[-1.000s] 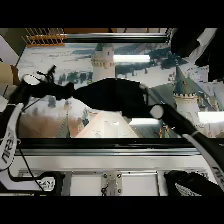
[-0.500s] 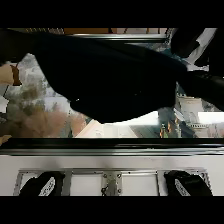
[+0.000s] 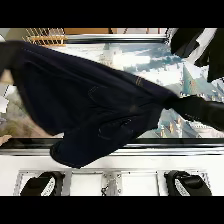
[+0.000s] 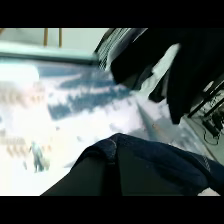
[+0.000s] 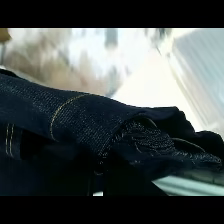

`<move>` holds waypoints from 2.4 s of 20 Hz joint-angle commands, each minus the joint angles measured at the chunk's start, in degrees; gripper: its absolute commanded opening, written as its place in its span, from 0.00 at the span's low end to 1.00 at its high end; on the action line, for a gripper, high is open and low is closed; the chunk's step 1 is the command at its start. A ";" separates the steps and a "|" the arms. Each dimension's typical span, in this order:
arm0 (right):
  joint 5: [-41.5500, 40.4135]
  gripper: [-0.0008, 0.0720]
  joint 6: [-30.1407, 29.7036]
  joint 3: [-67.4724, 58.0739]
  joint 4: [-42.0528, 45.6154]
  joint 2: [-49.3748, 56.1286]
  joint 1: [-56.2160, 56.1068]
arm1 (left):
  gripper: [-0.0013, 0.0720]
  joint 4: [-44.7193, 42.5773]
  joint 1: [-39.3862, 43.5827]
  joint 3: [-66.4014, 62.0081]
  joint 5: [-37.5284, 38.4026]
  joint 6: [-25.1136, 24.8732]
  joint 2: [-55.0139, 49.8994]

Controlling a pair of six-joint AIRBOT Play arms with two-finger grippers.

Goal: Fold the clothes and pants, and hang the long-sleeved shirts on hangers.

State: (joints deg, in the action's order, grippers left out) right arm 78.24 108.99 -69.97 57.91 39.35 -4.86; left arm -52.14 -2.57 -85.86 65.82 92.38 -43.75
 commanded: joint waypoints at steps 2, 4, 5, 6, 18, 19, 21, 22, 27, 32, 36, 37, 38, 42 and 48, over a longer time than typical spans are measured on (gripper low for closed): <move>-2.36 0.03 -7.30 3.91 -1.18 15.69 0.04 | 0.05 -1.84 3.23 6.80 -8.68 1.03 -15.39; -9.79 0.03 -9.51 3.54 -1.05 23.43 0.20 | 0.05 -1.70 4.70 3.69 -11.50 1.05 -25.38; -12.50 0.03 -9.99 2.84 -1.14 26.69 0.22 | 0.05 -1.75 5.11 0.74 -10.88 1.05 -30.08; -13.88 0.03 -10.27 1.68 -1.05 29.46 0.22 | 0.05 -1.27 5.22 -2.80 -8.85 1.09 -34.58; -7.43 0.03 -12.70 -0.07 12.94 35.17 2.01 | 0.05 -6.34 6.47 17.79 -3.41 0.94 -31.61; -6.60 0.03 -13.68 1.05 12.87 35.76 1.86 | 0.05 -6.38 7.21 21.53 -4.46 0.63 -31.12; -5.18 0.03 -14.73 3.58 12.94 36.94 1.22 | 0.05 -6.36 8.28 27.74 -6.64 0.44 -31.45; -5.07 0.03 -14.75 5.03 12.83 37.29 0.66 | 0.05 -6.36 8.68 30.14 -7.74 0.37 -31.98; -5.38 0.03 -14.75 10.80 13.05 39.01 -2.97 | 0.05 -6.32 8.85 36.15 -10.99 -0.02 -34.10; -5.81 0.03 -14.73 11.43 12.41 40.61 -4.07 | 0.05 -6.34 8.07 36.65 -11.17 -0.02 -34.16; -5.75 0.60 -18.18 11.32 6.58 40.41 -3.98 | 0.32 -6.36 7.98 36.09 -11.43 -0.02 -34.10; -5.57 0.79 -20.15 11.06 2.97 39.93 -3.72 | 0.59 -6.40 7.80 34.93 -11.06 -0.31 -33.75; -5.05 0.79 -21.88 10.73 -0.59 38.80 -2.97 | 0.63 -6.36 7.19 33.44 -10.67 -0.61 -32.59; -2.67 0.85 -25.07 10.49 -0.55 31.01 5.86 | 0.63 -6.40 4.59 28.81 -8.74 -0.63 -24.59; -6.58 1.00 -29.00 16.52 -2.32 30.69 22.27 | 0.05 -6.36 10.60 31.87 -12.28 -0.59 -16.65</move>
State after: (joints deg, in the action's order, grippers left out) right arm 74.43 82.63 -57.04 57.82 69.84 10.79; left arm -58.52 5.17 -55.05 55.64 91.68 -63.46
